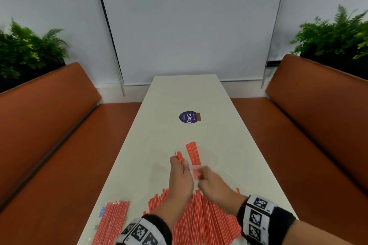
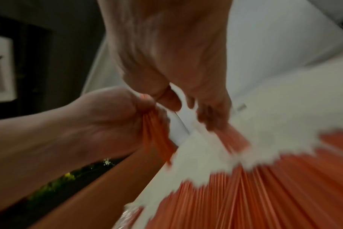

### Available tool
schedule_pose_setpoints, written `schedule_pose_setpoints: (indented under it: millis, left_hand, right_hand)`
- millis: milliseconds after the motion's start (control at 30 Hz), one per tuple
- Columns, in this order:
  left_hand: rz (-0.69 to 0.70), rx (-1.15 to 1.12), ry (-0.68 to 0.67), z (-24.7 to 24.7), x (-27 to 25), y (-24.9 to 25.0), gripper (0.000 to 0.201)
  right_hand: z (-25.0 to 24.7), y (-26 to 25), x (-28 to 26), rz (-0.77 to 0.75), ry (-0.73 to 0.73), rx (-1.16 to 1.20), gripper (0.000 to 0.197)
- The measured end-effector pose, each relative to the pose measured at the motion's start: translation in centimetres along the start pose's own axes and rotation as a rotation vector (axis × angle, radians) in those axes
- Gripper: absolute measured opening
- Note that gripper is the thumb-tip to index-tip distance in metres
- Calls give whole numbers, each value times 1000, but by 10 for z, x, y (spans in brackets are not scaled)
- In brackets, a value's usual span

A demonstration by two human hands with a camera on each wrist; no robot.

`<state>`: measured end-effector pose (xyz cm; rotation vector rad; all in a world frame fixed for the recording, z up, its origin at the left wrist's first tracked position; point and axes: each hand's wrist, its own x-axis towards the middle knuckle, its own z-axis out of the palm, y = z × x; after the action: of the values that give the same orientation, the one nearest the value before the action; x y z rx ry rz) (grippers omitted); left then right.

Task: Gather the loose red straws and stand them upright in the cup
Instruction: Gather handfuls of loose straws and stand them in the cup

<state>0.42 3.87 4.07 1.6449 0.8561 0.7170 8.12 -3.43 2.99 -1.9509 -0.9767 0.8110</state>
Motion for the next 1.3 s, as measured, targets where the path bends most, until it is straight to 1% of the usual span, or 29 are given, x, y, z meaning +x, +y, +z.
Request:
schedule_pose_setpoints:
  millis: [33, 67, 100, 133, 200, 233, 267, 333, 400, 467, 533, 600, 733, 767, 833, 900, 933, 1000, 1067, 1100, 1167, 1300]
  left_hand:
    - [21, -30, 26, 1, 3, 5, 13]
    - [33, -55, 38, 2, 5, 9, 13]
    - [38, -76, 33, 4, 6, 13, 13]
    - [39, -91, 17, 6, 6, 15, 13]
    - [33, -106, -24, 12, 2, 19, 10]
    - [29, -103, -44, 14, 1, 19, 7]
    - [24, -100, -69, 15, 0, 19, 6]
    - [11, -84, -137, 15, 2, 20, 11]
    - [-11, -64, -202, 13, 8, 24, 13]
    - [-4, -31, -215, 9, 17, 30, 13]
    - [33, -12, -174, 6, 31, 33, 15]
    - [68, 27, -118, 2, 45, 34, 15]
    - [143, 174, -23, -2, 67, 27, 13]
    - [153, 202, -12, -1, 72, 25, 13]
    - [155, 251, -10, 3, 78, 17, 11]
    - [134, 301, -34, 9, 83, 9, 9]
    - [116, 329, -55, 12, 86, 6, 8]
    - [77, 400, -99, 20, 88, 0, 11]
    - [53, 486, -119, 27, 89, -3, 17]
    - [48, 517, -122, 29, 89, -3, 18]
    - [32, 549, -128, 34, 90, -4, 21]
    - [6, 516, -113, 35, 92, -6, 32]
  right_hand:
    - [7, 4, -5, 154, -125, 185, 37]
    - [11, 8, -8, 274, -201, 343, 46]
    - [15, 10, -9, 306, -230, 470, 51]
    - [15, 7, -9, 273, -242, 539, 46]
    - [14, 0, -10, 154, -221, 612, 31]
    - [13, -4, -9, 131, -202, 655, 26]
    - [11, -7, -8, 132, -175, 692, 25]
    - [9, -9, 1, 152, -106, 701, 28]
    - [6, -8, 13, 206, -36, 632, 29]
    - [0, -9, 27, 234, 30, 524, 29]
    - [-8, -15, 36, 204, 67, 383, 26]
    - [-18, -18, 38, 162, 143, 147, 22]
    - [-30, -6, 47, 20, 293, -299, 41]
    - [-30, -2, 52, -16, 295, -405, 46]
    - [-27, 9, 58, -40, 209, -523, 64]
    - [-27, 15, 63, -41, 95, -536, 86]
    - [-27, 17, 64, -53, 60, -532, 95]
    - [-25, 20, 68, -58, 37, -476, 106]
    - [-21, 24, 75, -38, 37, -375, 112]
    - [-20, 25, 77, -30, 41, -334, 113]
    - [-17, 29, 80, -45, 60, -310, 108]
    - [-15, 29, 80, -82, 82, -330, 94]
